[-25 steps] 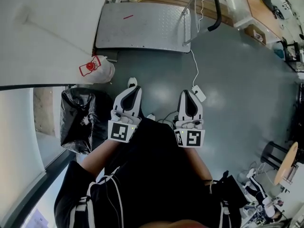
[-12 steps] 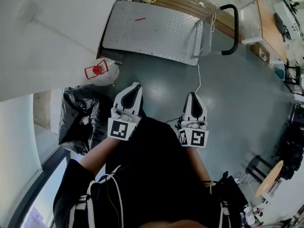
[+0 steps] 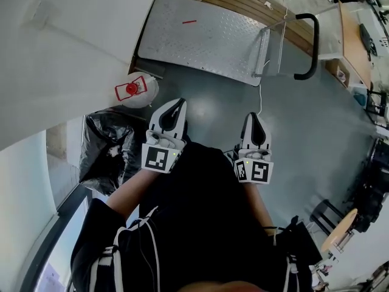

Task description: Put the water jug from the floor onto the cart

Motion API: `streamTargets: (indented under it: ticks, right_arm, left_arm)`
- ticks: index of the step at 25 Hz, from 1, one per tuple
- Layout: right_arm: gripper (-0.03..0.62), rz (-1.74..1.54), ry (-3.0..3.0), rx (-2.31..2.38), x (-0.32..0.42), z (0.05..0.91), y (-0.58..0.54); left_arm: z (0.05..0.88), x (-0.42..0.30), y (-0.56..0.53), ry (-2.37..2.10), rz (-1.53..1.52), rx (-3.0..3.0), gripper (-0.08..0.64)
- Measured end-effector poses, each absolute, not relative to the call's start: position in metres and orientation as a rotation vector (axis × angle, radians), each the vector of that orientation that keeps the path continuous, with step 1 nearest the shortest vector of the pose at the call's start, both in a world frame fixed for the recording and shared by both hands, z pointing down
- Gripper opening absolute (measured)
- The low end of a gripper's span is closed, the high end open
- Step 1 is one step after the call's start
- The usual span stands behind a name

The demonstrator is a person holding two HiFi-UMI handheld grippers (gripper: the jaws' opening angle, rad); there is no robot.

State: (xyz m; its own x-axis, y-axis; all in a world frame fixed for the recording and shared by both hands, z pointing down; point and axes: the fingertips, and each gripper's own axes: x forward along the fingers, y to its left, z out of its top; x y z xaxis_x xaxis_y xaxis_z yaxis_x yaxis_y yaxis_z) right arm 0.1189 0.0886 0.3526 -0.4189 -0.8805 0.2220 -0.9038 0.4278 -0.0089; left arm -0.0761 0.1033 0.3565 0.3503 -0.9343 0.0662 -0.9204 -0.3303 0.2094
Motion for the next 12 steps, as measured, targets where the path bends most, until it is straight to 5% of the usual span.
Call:
streamTargets:
  ticks: [12]
  right_arm:
    - [0.02, 0.095, -2.576, 1.522, 0.071, 0.333, 0.045]
  left_arm:
    - [0.353, -0.085, 0.065, -1.636, -0.105, 2.492, 0.018]
